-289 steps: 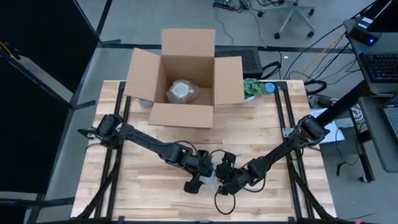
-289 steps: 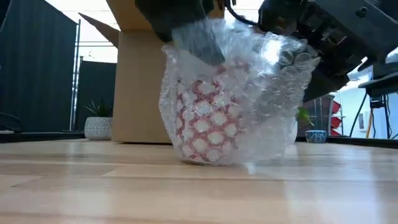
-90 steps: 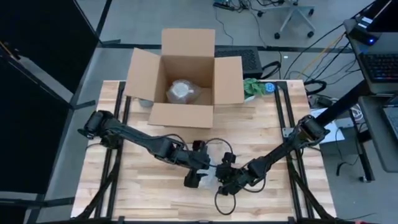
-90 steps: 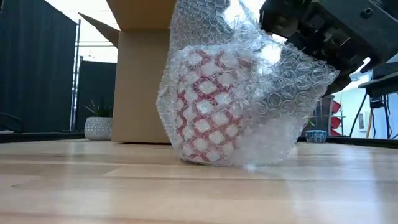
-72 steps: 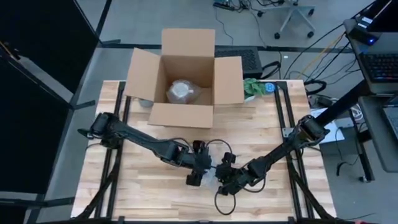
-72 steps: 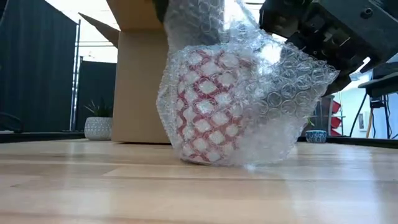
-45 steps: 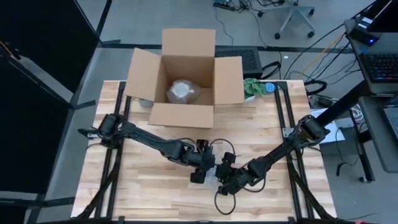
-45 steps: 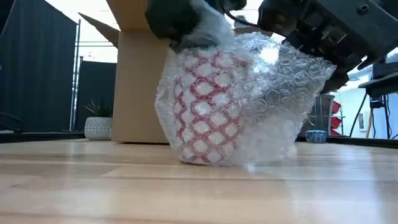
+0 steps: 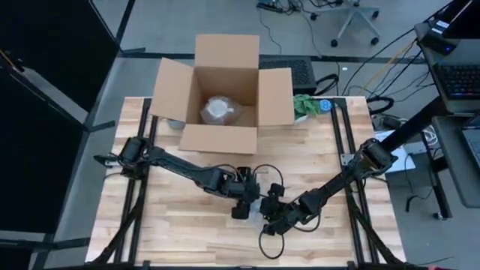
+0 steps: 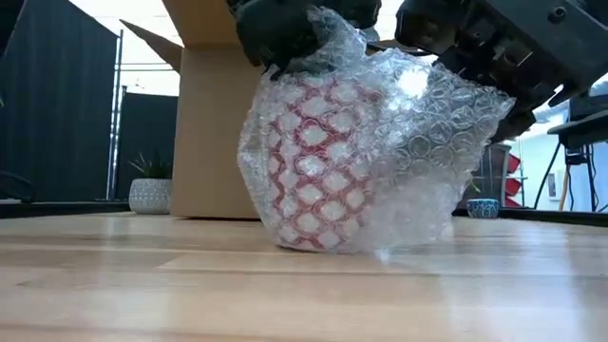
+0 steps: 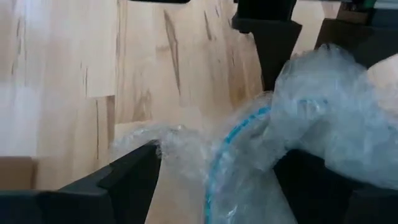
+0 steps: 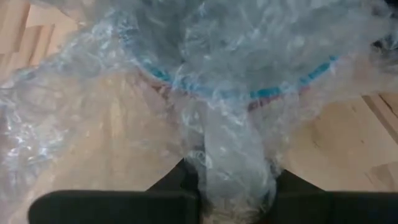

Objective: Wrap mug
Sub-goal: Wrap the red mug with bubble wrap

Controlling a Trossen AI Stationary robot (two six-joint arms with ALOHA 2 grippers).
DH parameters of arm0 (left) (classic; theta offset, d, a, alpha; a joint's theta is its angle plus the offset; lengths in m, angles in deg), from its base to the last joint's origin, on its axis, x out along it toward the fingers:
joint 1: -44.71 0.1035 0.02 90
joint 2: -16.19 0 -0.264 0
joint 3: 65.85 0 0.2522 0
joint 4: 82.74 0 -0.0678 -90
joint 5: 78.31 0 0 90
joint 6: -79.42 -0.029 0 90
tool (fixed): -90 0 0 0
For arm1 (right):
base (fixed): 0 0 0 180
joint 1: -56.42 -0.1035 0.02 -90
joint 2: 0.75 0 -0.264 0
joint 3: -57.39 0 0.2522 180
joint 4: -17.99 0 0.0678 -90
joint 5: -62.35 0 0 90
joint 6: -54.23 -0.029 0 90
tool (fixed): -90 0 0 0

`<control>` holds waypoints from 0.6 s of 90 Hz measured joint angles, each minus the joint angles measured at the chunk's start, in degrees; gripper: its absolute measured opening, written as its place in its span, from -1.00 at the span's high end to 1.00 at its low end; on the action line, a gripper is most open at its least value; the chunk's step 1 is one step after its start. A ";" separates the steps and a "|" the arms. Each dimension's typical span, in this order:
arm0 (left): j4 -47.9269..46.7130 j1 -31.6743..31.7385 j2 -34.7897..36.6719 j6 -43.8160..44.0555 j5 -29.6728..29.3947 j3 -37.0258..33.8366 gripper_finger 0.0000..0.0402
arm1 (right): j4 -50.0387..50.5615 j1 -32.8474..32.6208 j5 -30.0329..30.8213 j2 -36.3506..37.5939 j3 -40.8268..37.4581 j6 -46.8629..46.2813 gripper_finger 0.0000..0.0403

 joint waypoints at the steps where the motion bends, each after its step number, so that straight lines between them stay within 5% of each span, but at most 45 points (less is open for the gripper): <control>1: -0.08 0.00 0.06 -0.02 -0.01 0.00 -0.44 | 0.00 0.00 -0.05 0.00 0.00 0.01 0.77; 54: -3.98 -0.17 4.99 -0.29 -0.11 1.35 -0.44 | 0.04 -0.02 -0.13 -0.04 -0.04 0.20 0.77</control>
